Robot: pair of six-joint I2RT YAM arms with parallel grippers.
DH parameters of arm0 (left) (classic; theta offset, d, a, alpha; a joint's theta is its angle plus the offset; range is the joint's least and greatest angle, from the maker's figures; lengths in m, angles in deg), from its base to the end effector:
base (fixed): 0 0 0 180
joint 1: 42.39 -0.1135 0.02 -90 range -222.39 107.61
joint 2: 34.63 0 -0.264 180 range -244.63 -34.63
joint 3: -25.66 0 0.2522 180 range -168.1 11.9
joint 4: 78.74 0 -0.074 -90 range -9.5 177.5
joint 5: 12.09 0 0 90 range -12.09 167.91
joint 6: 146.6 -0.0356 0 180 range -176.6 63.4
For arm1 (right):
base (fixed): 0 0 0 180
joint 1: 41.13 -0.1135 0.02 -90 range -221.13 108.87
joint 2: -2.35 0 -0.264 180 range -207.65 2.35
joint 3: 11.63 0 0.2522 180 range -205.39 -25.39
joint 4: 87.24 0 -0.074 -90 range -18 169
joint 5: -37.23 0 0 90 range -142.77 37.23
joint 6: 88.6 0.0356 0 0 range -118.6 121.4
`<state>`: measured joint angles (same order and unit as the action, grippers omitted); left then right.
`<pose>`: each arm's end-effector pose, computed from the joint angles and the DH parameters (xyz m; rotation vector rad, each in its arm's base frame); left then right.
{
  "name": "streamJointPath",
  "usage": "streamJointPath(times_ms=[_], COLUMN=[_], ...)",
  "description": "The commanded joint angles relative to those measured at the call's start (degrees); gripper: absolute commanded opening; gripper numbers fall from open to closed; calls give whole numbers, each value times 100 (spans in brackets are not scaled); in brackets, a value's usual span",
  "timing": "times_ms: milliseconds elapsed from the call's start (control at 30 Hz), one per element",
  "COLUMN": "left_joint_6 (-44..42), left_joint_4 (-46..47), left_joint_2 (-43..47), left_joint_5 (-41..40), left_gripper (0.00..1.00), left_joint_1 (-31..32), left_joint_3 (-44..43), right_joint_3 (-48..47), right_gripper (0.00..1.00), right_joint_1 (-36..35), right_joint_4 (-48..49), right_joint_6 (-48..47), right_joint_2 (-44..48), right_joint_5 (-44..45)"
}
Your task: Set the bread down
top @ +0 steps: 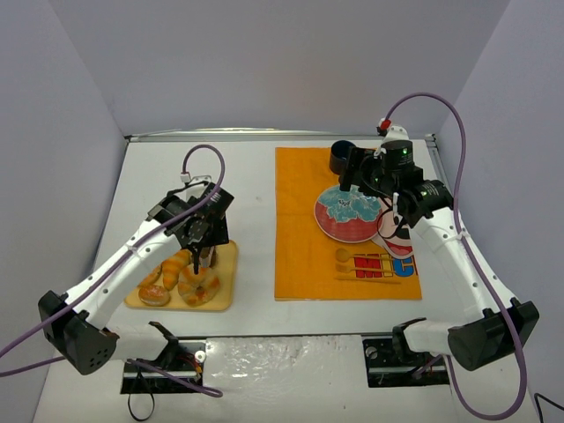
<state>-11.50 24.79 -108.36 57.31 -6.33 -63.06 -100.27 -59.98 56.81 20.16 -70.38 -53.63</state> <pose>0.2021 -0.1317 0.3379 -0.3165 2.5182 -0.0692 0.2716 0.0933 0.3972 -0.0118 1.9470 0.4530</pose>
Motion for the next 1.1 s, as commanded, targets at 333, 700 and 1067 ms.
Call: streamJointPath(times_ms=[333, 700, 1067], left_joint_6=[1040, 1067, 971], left_joint_4=[-732, -576, -290], left_joint_2=[868, 709, 449], left_joint_5=[79, 120, 162], left_gripper=[60, 60, 60], left_joint_1=[595, 595, 577], left_joint_3=[531, 875, 998], right_joint_3=[-16, -53, -59], right_gripper=[100, 100, 100], right_joint_1=[-48, -40, -42], right_joint_4=[180, 162, 138], right_joint_6=[-91, -107, -124], right_joint_2=[216, 207, 248], right_joint_5=[69, 247, 318])
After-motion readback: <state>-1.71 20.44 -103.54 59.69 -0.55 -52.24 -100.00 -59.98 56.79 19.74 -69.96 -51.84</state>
